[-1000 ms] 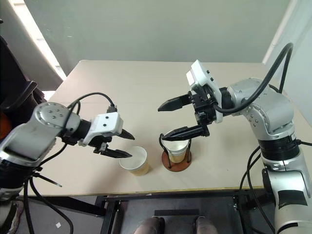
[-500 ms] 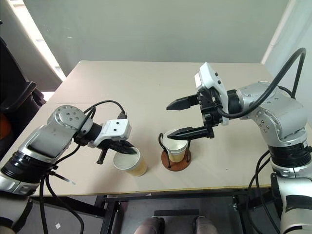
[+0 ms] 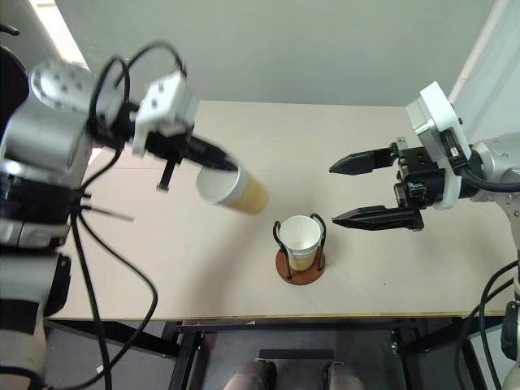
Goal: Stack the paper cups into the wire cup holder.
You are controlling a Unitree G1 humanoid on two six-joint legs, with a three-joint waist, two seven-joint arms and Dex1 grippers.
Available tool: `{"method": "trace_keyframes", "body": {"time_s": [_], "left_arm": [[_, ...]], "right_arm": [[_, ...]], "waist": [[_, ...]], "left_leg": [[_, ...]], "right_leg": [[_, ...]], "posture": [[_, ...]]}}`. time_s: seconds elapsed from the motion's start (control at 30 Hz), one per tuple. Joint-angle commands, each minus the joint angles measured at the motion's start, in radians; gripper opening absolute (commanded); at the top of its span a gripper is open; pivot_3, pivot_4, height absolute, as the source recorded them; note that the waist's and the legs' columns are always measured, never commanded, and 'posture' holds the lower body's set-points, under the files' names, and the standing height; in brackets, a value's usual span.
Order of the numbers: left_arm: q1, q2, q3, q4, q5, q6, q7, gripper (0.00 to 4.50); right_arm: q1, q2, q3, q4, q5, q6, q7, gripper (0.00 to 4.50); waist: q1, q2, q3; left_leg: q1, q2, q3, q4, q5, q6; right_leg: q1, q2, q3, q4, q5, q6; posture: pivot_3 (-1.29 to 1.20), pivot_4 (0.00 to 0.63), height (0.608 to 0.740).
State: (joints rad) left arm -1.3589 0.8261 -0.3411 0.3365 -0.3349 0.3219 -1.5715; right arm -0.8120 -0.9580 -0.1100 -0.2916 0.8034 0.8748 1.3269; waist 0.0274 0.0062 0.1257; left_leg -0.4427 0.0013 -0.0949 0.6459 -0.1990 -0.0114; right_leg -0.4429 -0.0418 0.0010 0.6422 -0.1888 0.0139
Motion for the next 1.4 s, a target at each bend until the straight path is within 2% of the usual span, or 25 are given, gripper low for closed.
{"method": "trace_keyframes", "body": {"time_s": [0.03, 0.13, 0.23, 0.4, 0.57, 0.77, 0.9, 1.2, 1.4], "left_arm": [[-0.08, -0.054, -0.126, 0.058, -0.064, -0.08, -0.043, 0.01], [-0.12, -0.103, -0.211, 0.101, -0.091, -0.132, -0.043, 0.01], [-0.136, -0.122, -0.274, 0.121, -0.127, -0.167, -0.043, 0.01], [-0.139, -0.17, -0.342, 0.182, -0.109, -0.252, -0.043, 0.01], [-0.134, -0.186, -0.366, 0.184, -0.129, -0.276, -0.043, 0.01], [-0.132, -0.201, -0.379, 0.18, -0.129, -0.295, -0.043, 0.01], [-0.126, -0.211, -0.387, 0.163, -0.127, -0.291, -0.043, 0.01], [-0.122, -0.223, -0.402, 0.166, -0.093, -0.308, -0.043, 0.01], [-0.119, -0.253, -0.407, 0.188, -0.054, -0.332, -0.043, 0.01]], "right_arm": [[-0.005, -0.022, -0.054, -0.027, 0.019, -0.021, -0.026, 4.36], [0.008, -0.03, -0.066, -0.045, 0.022, -0.02, -0.051, 4.36], [0.032, -0.045, -0.082, -0.061, 0.019, -0.018, -0.07, 4.36], [0.074, -0.071, -0.123, -0.101, 0.047, -0.009, -0.1, 4.36], [0.113, -0.094, -0.146, -0.147, 0.069, 0.002, -0.145, 4.36], [0.187, -0.16, -0.159, -0.164, 0.061, 0.013, -0.157, 4.36], [0.301, -0.256, -0.126, -0.143, -0.063, -0.032, -0.154, 4.36], [0.429, -0.275, -0.302, -0.15, -0.02, -0.043, -0.107, 4.36], [0.473, -0.276, -0.342, -0.169, -0.012, -0.046, -0.118, 4.36]], "waist": [[-0.003, 0.0, 0.0], [-0.002, 0.001, 0.0], [-0.004, 0.0, 0.0], [0.001, 0.001, 0.0], [0.004, 0.001, 0.0], [0.013, 0.001, 0.0], [0.021, 0.001, 0.0], [0.022, 0.001, 0.001], [0.023, 0.002, 0.001]], "left_leg": [[0.0, 0.0, 0.0, 0.001, 0.0, 0.001], [-0.001, 0.0, 0.001, 0.002, -0.001, 0.002], [-0.002, 0.0, 0.001, 0.003, -0.001, 0.004], [-0.005, 0.0, 0.002, 0.005, -0.002, 0.004], [-0.012, -0.001, 0.002, 0.019, -0.004, 0.001], [-0.013, -0.003, 0.003, 0.021, -0.008, 0.005], [-0.014, -0.003, 0.003, 0.022, -0.009, 0.005], [-0.013, -0.003, 0.006, 0.022, -0.01, 0.007], [-0.012, -0.003, 0.007, 0.023, -0.01, 0.008]], "right_leg": [[0.0, 0.0, 0.0, 0.0, 0.001, 0.003], [0.001, -0.001, 0.001, -0.001, 0.005, 0.014], [0.0, -0.001, 0.001, -0.001, 0.005, 0.017], [0.0, -0.001, 0.001, -0.001, 0.002, 0.023], [0.0, -0.001, 0.001, -0.001, 0.001, 0.027], [0.002, -0.002, 0.002, -0.006, 0.001, 0.031], [0.003, -0.003, 0.003, -0.007, 0.002, 0.033], [0.003, -0.003, 0.004, -0.008, 0.003, 0.035], [0.005, -0.003, 0.004, -0.01, 0.004, 0.037]], "posture": [[0.0, 0.15, 0.74], [0.0, 0.15, 0.74], [0.0, 0.15, 0.74], [0.0, 0.15, 0.74], [0.0, 0.15, 0.74], [0.0, 0.15, 0.74], [0.0, 0.15, 0.74], [0.0, 0.15, 0.74], [0.0, 0.15, 0.74]]}}
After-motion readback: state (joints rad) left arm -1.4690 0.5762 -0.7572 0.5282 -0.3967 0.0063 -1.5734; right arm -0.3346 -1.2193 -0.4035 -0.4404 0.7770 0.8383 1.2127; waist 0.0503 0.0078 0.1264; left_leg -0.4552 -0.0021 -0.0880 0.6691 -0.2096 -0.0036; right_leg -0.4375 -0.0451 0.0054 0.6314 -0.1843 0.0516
